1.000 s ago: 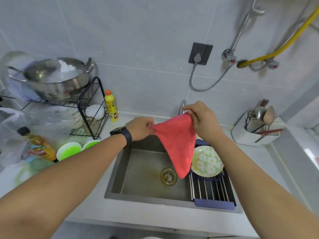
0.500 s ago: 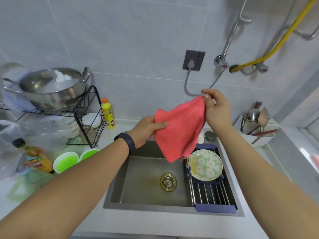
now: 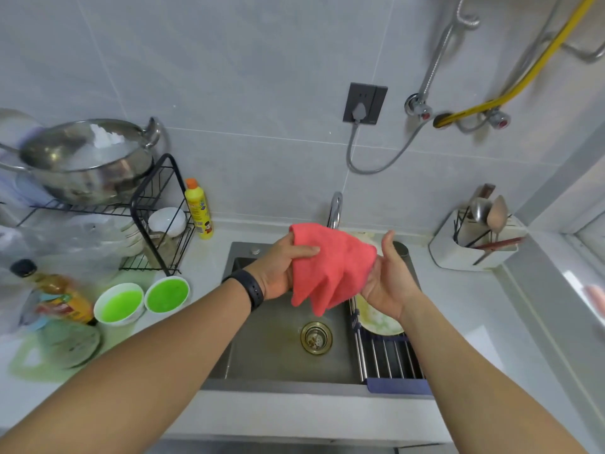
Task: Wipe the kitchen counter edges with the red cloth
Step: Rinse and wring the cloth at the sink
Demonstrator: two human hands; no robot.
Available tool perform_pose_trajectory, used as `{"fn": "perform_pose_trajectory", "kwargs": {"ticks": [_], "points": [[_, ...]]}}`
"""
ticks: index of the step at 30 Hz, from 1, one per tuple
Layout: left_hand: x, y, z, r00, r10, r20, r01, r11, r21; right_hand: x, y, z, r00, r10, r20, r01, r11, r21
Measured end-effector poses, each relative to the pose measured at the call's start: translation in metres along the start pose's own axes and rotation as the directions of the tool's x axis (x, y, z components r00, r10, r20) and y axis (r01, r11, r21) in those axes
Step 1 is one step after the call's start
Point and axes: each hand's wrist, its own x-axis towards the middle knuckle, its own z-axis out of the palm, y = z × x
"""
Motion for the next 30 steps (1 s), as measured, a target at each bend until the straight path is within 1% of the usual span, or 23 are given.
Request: {"fn": "perform_pose_trajectory", "kwargs": {"ticks": [1, 2, 4, 5, 6, 8, 9, 10, 11, 13, 15, 18, 19, 21, 23, 25, 26, 28, 30], "points": [[-0.002, 0.0, -0.003, 1.0, -0.027, 0.001, 0.027, 1.0, 0.004, -0.002, 0.0, 0.002, 0.998, -0.057, -0.007, 0.057, 0.998, 0.025], [-0.004, 0.001, -0.006, 0.997, -0.071, 0.003, 0.071, 0.997, 0.034, -0.002, 0.0, 0.002, 0.995, -0.093, -0.022, 0.093, 0.996, -0.018], [-0.006, -0.002, -0.012, 0.99, -0.143, -0.007, 0.143, 0.983, 0.115, -0.001, 0.006, -0.001, 0.997, -0.067, -0.044, 0.056, 0.975, -0.216], [-0.005, -0.005, -0.013, 0.988, -0.153, -0.013, 0.154, 0.979, 0.133, -0.002, 0.008, -0.005, 0.997, -0.054, -0.046, 0.039, 0.959, -0.28], [-0.005, -0.007, -0.014, 0.987, -0.161, -0.028, 0.163, 0.978, 0.129, -0.002, 0.008, -0.009, 0.997, -0.068, -0.049, 0.051, 0.956, -0.289], [-0.008, -0.008, -0.013, 0.98, -0.191, -0.056, 0.197, 0.971, 0.132, -0.007, 0.002, -0.016, 0.988, -0.126, -0.092, 0.107, 0.976, -0.189], [-0.01, -0.008, -0.012, 0.977, -0.206, -0.055, 0.213, 0.963, 0.166, -0.011, -0.002, -0.018, 0.983, -0.155, -0.102, 0.138, 0.978, -0.158], [-0.01, -0.01, -0.012, 0.978, -0.202, -0.061, 0.21, 0.957, 0.201, -0.014, -0.005, -0.021, 0.979, -0.175, -0.106, 0.155, 0.972, -0.179], [-0.009, -0.012, -0.011, 0.982, -0.171, -0.079, 0.184, 0.96, 0.209, -0.017, -0.006, -0.024, 0.972, -0.195, -0.128, 0.159, 0.955, -0.249], [-0.005, -0.011, -0.006, 0.989, -0.077, -0.127, 0.098, 0.981, 0.168, -0.021, -0.008, -0.033, 0.951, -0.244, -0.19, 0.166, 0.92, -0.354], [-0.001, -0.01, 0.004, 0.99, -0.012, -0.14, 0.035, 0.985, 0.166, -0.03, -0.011, -0.043, 0.925, -0.28, -0.257, 0.179, 0.918, -0.354], [0.003, -0.016, 0.025, 0.992, 0.003, -0.13, 0.023, 0.981, 0.195, -0.039, -0.02, -0.056, 0.859, -0.347, -0.376, 0.183, 0.895, -0.407], [0.005, -0.02, 0.035, 0.991, 0.005, -0.132, 0.023, 0.978, 0.207, -0.044, -0.025, -0.061, 0.838, -0.379, -0.393, 0.192, 0.879, -0.437], [0.011, -0.029, 0.051, 0.982, 0.058, -0.178, -0.02, 0.978, 0.21, -0.053, -0.033, -0.066, 0.83, -0.418, -0.369, 0.223, 0.856, -0.466], [0.019, -0.035, 0.065, 0.958, 0.14, -0.249, -0.09, 0.975, 0.203, -0.068, -0.042, -0.073, 0.843, -0.435, -0.317, 0.241, 0.832, -0.5], [0.026, -0.039, 0.076, 0.937, 0.209, -0.281, -0.144, 0.961, 0.236, -0.08, -0.051, -0.082, 0.834, -0.466, -0.296, 0.227, 0.778, -0.586], [0.029, -0.04, 0.082, 0.93, 0.235, -0.283, -0.163, 0.953, 0.255, -0.085, -0.055, -0.087, 0.813, -0.503, -0.294, 0.219, 0.732, -0.645], [0.034, -0.041, 0.093, 0.922, 0.271, -0.277, -0.198, 0.944, 0.264, -0.093, -0.065, -0.095, 0.744, -0.588, -0.316, 0.205, 0.651, -0.731], [0.038, -0.04, 0.105, 0.924, 0.283, -0.256, -0.22, 0.943, 0.248, -0.1, -0.077, -0.096, 0.677, -0.649, -0.347, 0.217, 0.626, -0.749]]}}
